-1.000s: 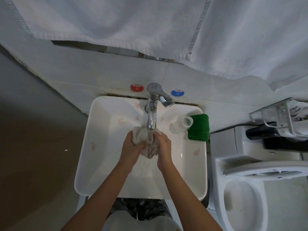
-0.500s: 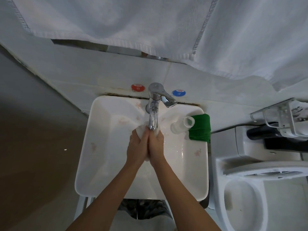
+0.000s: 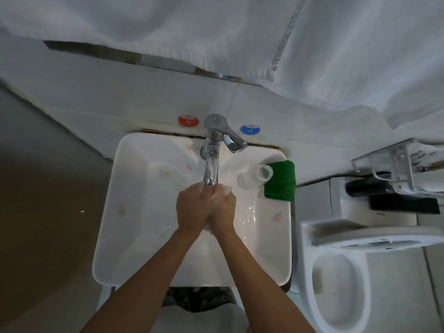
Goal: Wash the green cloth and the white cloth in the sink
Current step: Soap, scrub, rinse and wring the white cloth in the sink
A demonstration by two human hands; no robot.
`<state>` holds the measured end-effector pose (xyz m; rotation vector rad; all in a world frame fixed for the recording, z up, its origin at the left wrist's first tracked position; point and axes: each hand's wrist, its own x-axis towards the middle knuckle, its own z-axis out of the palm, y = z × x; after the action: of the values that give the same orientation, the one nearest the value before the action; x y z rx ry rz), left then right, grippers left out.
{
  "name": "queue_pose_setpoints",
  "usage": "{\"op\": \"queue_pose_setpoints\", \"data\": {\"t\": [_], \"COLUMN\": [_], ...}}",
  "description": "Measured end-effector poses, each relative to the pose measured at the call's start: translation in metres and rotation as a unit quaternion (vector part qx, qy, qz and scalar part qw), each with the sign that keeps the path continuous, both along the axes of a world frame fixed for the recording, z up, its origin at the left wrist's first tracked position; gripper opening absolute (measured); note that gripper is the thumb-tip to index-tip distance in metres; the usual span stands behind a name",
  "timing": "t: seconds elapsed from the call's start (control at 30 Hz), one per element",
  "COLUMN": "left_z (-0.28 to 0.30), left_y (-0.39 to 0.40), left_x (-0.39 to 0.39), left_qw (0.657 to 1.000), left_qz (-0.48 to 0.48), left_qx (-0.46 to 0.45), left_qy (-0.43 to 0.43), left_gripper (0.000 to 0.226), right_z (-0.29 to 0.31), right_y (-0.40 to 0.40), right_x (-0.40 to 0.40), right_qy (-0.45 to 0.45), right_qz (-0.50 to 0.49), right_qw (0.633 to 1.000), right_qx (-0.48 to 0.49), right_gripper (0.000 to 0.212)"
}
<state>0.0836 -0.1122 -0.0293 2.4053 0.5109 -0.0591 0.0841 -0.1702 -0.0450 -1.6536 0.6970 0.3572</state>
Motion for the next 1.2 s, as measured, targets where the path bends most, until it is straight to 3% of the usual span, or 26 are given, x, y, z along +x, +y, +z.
{"op": "queue_pose_setpoints", "data": {"t": [0.1, 0.2, 0.4, 0.53, 0.6, 0.7, 0.83, 0.9, 0.97, 1.03, 1.13, 1.2], "left_z": [0.002, 0.001, -0.001, 0.001, 0.001, 0.005, 0.007, 0.012, 0.018, 0.019, 0.018, 0.023], "left_y": [0.001, 0.003, 0.009, 0.013, 0.019, 0.026, 0.035, 0.037, 0.037, 0.037, 0.034, 0.029], "left_x": [0.000, -0.002, -0.004, -0.010, -0.012, -0.015, -0.018, -0.018, -0.018, -0.017, -0.017, -0.018], "left_qw": [0.997, 0.997, 0.995, 0.988, 0.971, 0.959, 0.924, 0.885, 0.871, 0.882, 0.893, 0.890], "left_qz": [0.026, -0.005, -0.004, 0.017, 0.031, 0.024, 0.053, 0.078, 0.088, 0.085, 0.075, 0.075], "left_qx": [-0.074, -0.054, -0.032, -0.148, -0.238, -0.276, -0.367, -0.441, -0.463, -0.444, -0.428, -0.436], "left_qy": [-0.030, -0.060, -0.094, -0.045, 0.018, 0.055, 0.092, 0.125, 0.138, 0.135, 0.123, 0.107], "left_gripper": [0.035, 0.035, 0.040, 0.042, 0.061, 0.099, 0.075, 0.059, 0.040, 0.028, 0.013, 0.022], "right_z": [-0.001, 0.006, 0.012, 0.017, 0.017, 0.019, 0.023, 0.025, 0.024, 0.020, 0.014, 0.017], "right_y": [0.003, 0.003, 0.006, 0.000, -0.006, -0.011, -0.015, -0.016, -0.017, -0.015, -0.012, -0.011], "right_x": [0.006, 0.006, -0.001, -0.002, -0.002, -0.003, 0.000, 0.002, 0.002, 0.002, 0.000, -0.004], "right_qy": [-0.001, -0.016, -0.057, -0.074, -0.054, -0.039, -0.037, -0.022, 0.006, 0.023, 0.012, 0.007], "right_qz": [0.003, -0.018, -0.025, -0.012, -0.034, -0.065, -0.106, -0.121, -0.141, -0.120, -0.049, -0.044], "right_qw": [1.000, 1.000, 0.998, 0.996, 0.994, 0.986, 0.961, 0.950, 0.944, 0.963, 0.997, 0.998], "right_qx": [-0.025, -0.018, 0.008, 0.051, 0.086, 0.151, 0.254, 0.287, 0.300, 0.240, 0.063, 0.038], "right_gripper": [0.030, 0.034, 0.020, 0.015, 0.014, 0.023, 0.016, 0.020, 0.027, 0.027, 0.035, 0.048]}}
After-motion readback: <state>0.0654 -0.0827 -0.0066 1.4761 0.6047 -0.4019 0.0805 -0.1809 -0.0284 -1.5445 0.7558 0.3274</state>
